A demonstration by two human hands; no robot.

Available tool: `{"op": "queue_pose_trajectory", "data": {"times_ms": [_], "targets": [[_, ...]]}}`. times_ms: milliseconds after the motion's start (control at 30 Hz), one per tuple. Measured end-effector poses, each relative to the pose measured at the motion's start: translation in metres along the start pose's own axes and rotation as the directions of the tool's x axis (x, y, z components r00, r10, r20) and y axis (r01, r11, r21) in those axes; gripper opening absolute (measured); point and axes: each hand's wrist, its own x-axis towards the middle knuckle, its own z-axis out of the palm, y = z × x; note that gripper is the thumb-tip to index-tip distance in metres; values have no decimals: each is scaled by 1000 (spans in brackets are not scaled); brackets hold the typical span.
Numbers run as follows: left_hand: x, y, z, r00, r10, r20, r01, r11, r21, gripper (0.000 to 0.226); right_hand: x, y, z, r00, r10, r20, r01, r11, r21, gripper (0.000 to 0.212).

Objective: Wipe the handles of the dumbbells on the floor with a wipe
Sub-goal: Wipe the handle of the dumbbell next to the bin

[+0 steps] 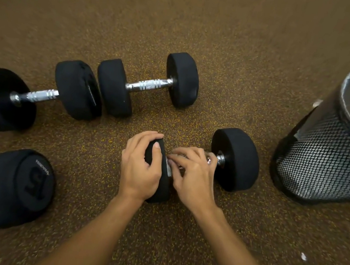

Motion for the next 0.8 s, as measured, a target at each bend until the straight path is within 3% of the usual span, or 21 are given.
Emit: {"op": "queue_pose_trajectory", "data": {"times_ms": [233,400,633,800], "targets": [[2,-1,1,1000,12,8,-12,1000,7,33,-18,17,-2,997,-61,38,60,998,25,32],[3,-3,3,999,36,-7,-36,999,-4,31,-9,15,8,998,-59,-3,59,998,38,29],[4,-3,2,999,34,-1,-34,999,-13,31,-15,25,10,983,-166,-78,174,979,105,23],[4,-4,3,1000,28,-11,-28,1000,-13,31,-3,18,15,989,-148,-22,150,980,130,22]]}}
